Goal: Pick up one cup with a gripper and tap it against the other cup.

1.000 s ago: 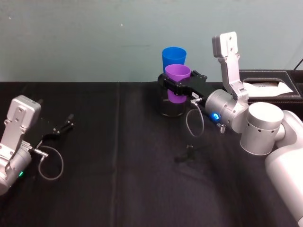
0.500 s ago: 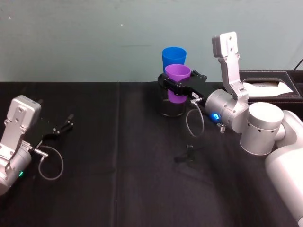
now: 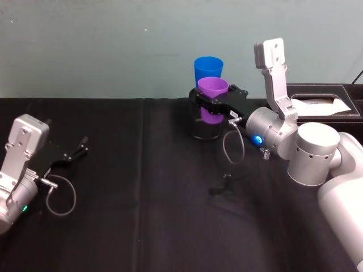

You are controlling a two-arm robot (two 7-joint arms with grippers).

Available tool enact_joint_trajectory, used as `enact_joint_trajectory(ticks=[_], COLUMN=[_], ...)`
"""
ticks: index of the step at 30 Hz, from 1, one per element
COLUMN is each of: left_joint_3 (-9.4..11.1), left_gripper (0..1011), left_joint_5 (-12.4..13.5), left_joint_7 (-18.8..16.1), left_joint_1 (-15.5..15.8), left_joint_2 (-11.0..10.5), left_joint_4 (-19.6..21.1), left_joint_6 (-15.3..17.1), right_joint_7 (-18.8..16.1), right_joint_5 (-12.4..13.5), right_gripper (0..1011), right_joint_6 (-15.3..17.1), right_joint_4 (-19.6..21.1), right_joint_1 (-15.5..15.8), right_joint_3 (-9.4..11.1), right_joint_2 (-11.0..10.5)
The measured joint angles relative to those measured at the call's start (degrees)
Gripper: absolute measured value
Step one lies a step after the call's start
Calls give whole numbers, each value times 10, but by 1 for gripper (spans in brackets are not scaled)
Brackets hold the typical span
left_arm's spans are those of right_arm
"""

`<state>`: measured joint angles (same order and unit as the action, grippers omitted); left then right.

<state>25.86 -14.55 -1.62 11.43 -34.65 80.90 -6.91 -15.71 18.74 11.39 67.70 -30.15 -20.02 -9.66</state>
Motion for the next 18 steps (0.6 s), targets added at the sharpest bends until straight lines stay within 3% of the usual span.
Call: enact_joint_trajectory(ticks=[18], left_joint_3=[0], left_gripper=[1000], left_joint_5=[0], left_joint_7=[0], left_joint_1=[0], left_joint_2=[0], left_joint_4=[0], left_joint_6=[0], right_joint_7=[0], right_joint_5=[0], right_gripper=[739], right_joint_6=[0], right_joint_4=[0], right_joint_1=[0], right_joint_3=[0], right_joint_2=[0])
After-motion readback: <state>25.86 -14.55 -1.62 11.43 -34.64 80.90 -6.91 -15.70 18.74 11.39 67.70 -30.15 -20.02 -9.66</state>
